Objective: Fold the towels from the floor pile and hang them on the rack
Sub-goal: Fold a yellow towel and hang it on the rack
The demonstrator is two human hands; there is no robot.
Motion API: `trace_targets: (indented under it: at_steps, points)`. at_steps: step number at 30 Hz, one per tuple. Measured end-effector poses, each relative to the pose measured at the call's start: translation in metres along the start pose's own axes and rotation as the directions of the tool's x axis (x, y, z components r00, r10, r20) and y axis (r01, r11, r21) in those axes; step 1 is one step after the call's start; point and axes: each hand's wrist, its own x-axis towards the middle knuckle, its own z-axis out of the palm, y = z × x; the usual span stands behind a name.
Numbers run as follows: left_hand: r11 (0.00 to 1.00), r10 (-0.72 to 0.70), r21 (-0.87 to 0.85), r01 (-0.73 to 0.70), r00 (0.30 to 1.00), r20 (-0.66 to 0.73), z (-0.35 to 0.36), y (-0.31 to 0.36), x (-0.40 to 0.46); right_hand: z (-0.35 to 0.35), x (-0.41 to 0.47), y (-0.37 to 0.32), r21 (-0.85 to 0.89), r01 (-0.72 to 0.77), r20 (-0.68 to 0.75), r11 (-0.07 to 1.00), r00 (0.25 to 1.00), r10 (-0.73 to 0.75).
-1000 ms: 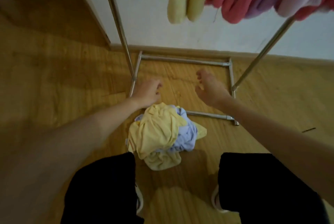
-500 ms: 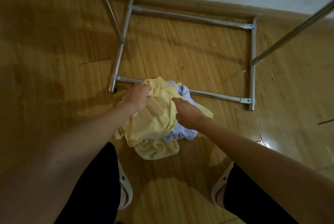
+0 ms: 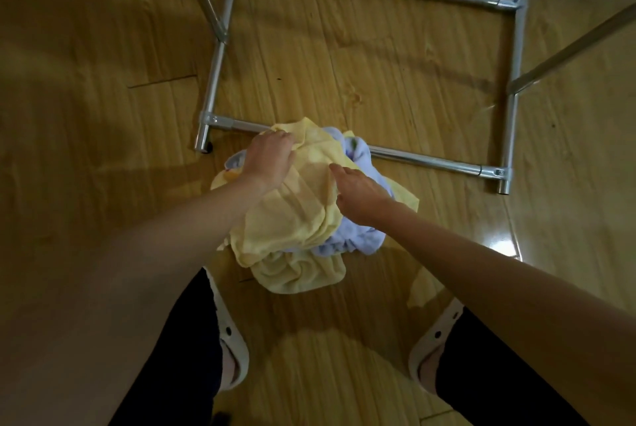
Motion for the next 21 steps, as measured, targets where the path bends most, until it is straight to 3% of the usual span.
trace_targets:
  at_steps: [3, 7, 12, 17, 21]
  points:
    - [0.99, -0.005, -0.139, 0.001, 1.0, -0.028, -0.024, 0.002, -0.01, -0.01, -0.009, -0.005, -0.025, -0.065, -0.047, 0.998, 0.997, 0.064]
    - [0.95, 0.028, -0.311, 0.016, 0.99, 0.135, -0.069, 0.014, -0.038, -0.036, -0.029, -0.016, 0.069, -0.157, -0.109, 0.985, 0.98, 0.164]
    - [0.868, 0.1, -0.495, -0.038, 0.99, 0.1, -0.132, 0.05, -0.091, -0.073, -0.079, -0.041, 0.283, -0.061, -0.192, 0.957, 0.974, 0.119]
    - [0.794, 0.125, -0.606, -0.058, 0.99, 0.07, -0.193, 0.087, -0.148, -0.102, -0.155, -0.071, 0.352, 0.036, -0.225, 0.936, 0.973, 0.047]
    - [0.723, 0.112, -0.682, -0.107, 0.993, -0.038, -0.237, 0.119, -0.199, -0.121, -0.215, -0.099, 0.439, 0.146, -0.294, 0.887, 0.956, -0.012]
